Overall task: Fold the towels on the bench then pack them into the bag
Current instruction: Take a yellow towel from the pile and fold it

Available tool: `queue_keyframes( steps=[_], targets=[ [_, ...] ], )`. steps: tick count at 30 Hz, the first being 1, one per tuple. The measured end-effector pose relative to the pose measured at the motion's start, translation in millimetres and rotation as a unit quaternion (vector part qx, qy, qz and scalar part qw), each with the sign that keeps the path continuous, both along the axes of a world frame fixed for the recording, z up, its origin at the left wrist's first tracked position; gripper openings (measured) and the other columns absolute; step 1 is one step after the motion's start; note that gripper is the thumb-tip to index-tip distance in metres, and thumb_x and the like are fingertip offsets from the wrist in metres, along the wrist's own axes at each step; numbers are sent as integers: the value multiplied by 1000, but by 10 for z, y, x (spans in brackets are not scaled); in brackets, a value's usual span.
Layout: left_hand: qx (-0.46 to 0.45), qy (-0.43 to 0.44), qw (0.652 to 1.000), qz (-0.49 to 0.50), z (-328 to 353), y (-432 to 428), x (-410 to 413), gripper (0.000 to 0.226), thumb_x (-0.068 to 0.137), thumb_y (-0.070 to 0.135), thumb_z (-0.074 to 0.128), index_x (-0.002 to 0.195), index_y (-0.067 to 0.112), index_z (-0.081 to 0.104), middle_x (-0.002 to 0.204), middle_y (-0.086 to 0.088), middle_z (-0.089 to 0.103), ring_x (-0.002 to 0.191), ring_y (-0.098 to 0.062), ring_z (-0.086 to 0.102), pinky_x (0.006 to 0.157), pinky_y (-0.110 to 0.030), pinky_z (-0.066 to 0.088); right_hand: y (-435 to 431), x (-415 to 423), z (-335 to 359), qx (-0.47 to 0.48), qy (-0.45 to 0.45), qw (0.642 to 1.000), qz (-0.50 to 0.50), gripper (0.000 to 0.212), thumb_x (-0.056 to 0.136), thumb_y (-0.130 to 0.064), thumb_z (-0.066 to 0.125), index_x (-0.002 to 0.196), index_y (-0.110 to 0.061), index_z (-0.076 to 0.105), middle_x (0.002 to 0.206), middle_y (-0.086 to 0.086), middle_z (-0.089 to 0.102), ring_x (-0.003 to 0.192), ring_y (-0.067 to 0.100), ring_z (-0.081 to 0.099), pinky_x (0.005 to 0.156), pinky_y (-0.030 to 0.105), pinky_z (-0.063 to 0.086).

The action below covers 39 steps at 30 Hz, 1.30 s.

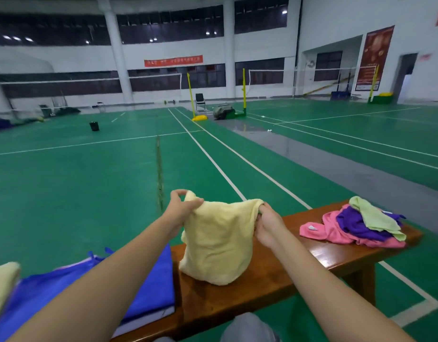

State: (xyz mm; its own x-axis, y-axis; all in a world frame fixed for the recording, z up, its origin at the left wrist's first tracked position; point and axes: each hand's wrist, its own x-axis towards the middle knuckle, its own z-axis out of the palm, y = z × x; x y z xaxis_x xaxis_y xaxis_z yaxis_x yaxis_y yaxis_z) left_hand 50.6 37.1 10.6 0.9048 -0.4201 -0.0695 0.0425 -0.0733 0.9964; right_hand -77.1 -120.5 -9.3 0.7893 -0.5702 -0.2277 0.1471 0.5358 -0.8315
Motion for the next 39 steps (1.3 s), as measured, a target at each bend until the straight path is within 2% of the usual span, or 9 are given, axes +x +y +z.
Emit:
queue_keyframes(
  steps=[3, 6, 9, 13, 20, 26, 30, 35, 39],
  targets=[
    [1, -16, 1000, -11, 97, 99, -28, 77, 82, 4, 68, 139, 38, 29, 123, -12, 44, 108, -32, 55, 92, -47, 50, 70, 7, 117, 31, 7, 1000, 0, 23, 96, -18, 40, 90, -6, 59, 90, 13, 65, 76, 24, 61, 61, 33, 48],
    [-2, -32, 999, -8, 190, 181, -72, 80, 81, -1, 67, 140, 41, 33, 134, -15, 41, 112, -33, 54, 96, -50, 47, 90, -4, 254, 51, -10, 998, 18, 36, 95, -38, 45, 86, -6, 58, 82, 14, 63, 71, 25, 59, 64, 31, 48],
    [-7, -30, 999, -11, 324, 240, -115, 82, 80, -4, 66, 141, 41, 33, 141, -18, 36, 115, -33, 51, 92, -46, 49, 125, -20, 429, -63, -4, 998, 2, 7, 91, -11, 57, 85, -13, 57, 81, 9, 60, 65, 17, 57, 55, 24, 49],
    [-48, -6, 999, -18, 558, 307, -219, 78, 83, -10, 60, 145, 28, 32, 143, -19, 36, 99, -28, 56, 69, -33, 51, 162, -58, 682, -159, -17, 987, -9, 33, 85, 12, 48, 97, -17, 60, 96, 9, 58, 72, 19, 56, 60, 30, 48],
    [-62, 33, 997, -27, 841, 514, -322, 54, 80, -8, 63, 131, 3, 51, 118, -18, 58, 87, -23, 57, 68, -30, 47, 220, -162, 958, -206, -40, 977, -18, 44, 86, 10, 39, 116, -14, 60, 95, 2, 56, 74, 15, 53, 56, 25, 46],
    [-51, 58, 997, -24, 845, 649, -317, 56, 78, -9, 65, 130, 4, 51, 105, -12, 60, 86, -23, 58, 67, -36, 50, 139, -191, 1047, -220, -75, 972, -34, 44, 87, 9, 39, 99, -27, 62, 117, 8, 51, 79, 18, 53, 56, 29, 47],
    [-28, 55, 998, 6, 774, 765, -275, 52, 77, -8, 68, 126, -6, 52, 106, -17, 61, 84, -24, 59, 76, -38, 48, 74, -204, 1066, -234, -97, 966, -40, 44, 88, 9, 39, 97, -29, 61, 103, 4, 53, 77, 17, 51, 57, 28, 46],
    [125, -103, 987, 22, 702, 896, -245, 27, 79, 18, 75, 95, -2, 69, 78, -9, 58, 74, -21, 51, 69, -32, 44, 51, -203, 1044, -269, -101, 957, -48, 42, 91, 8, 40, 102, -26, 62, 104, 2, 52, 79, 16, 51, 61, 27, 47],
    [146, -185, 971, 43, 721, 939, -287, 25, 87, 24, 66, 72, 9, 53, 65, -3, 45, 61, -17, 40, 56, -26, 37, 19, -241, 1036, -336, -96, 935, -58, 41, 92, 8, 41, 101, -26, 61, 105, -2, 53, 88, 11, 52, 67, 22, 44]
  ],
)
